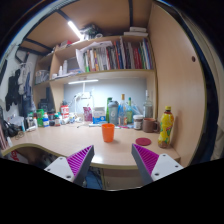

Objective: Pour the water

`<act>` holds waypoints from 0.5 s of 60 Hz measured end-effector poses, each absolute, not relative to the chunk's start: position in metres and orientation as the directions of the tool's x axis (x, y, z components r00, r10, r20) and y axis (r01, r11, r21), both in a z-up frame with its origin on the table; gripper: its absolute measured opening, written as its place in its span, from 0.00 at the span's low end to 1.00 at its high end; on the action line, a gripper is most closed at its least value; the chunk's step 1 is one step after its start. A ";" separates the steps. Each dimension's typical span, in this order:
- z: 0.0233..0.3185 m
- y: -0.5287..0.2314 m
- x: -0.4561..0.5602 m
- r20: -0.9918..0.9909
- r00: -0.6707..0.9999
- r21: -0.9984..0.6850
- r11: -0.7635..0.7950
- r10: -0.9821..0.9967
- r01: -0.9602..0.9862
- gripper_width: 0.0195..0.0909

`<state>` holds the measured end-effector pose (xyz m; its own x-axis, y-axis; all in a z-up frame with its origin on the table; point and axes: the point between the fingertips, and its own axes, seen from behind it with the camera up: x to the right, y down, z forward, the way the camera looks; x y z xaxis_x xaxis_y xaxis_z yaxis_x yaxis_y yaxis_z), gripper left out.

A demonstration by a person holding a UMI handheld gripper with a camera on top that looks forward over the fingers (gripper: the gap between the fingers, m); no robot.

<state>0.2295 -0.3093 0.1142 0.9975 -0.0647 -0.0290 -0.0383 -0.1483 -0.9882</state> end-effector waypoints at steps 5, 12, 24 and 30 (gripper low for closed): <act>0.114 -0.307 0.229 -0.032 0.997 -0.988 -0.147 -0.070 -0.042 0.89; 0.112 -0.303 0.234 -0.046 0.995 -0.988 -0.142 -0.089 -0.059 0.89; 0.108 -0.293 0.279 -0.051 0.984 -0.990 -0.119 -0.171 -0.072 0.89; 0.109 -0.284 0.321 -0.011 0.971 -0.993 -0.109 -0.237 -0.038 0.89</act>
